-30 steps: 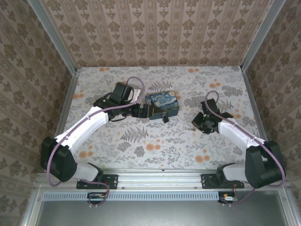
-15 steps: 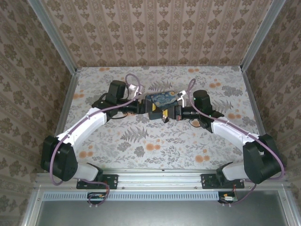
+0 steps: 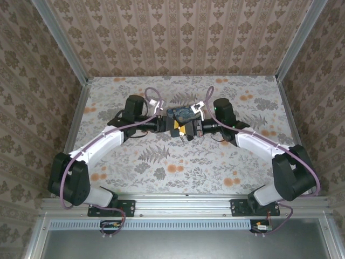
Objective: Unlock the padlock with the key
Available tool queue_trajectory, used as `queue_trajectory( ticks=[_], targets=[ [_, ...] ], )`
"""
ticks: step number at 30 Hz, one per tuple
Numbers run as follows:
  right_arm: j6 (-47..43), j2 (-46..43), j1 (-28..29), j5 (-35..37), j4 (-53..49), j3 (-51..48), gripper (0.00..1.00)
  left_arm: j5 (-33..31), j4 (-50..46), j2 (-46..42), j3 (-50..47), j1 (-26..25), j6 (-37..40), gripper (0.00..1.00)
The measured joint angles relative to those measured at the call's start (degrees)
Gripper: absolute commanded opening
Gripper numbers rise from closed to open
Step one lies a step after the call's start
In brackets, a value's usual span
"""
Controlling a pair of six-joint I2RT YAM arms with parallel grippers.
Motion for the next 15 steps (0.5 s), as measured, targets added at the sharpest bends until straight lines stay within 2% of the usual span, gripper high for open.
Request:
queue_trajectory(
  ticks=[3,15],
  targets=[
    [-0.6,0.8,0.0,-0.4,-0.9,0.5,0.0,0.9,1.0,0.0,0.0,0.2,-0.5,0.35],
    [-1.3,1.5,0.2,-0.8,-1.0,1.2,0.0,1.2,1.6,1.0,-0.4,0.2,-0.7,0.33]
  ],
)
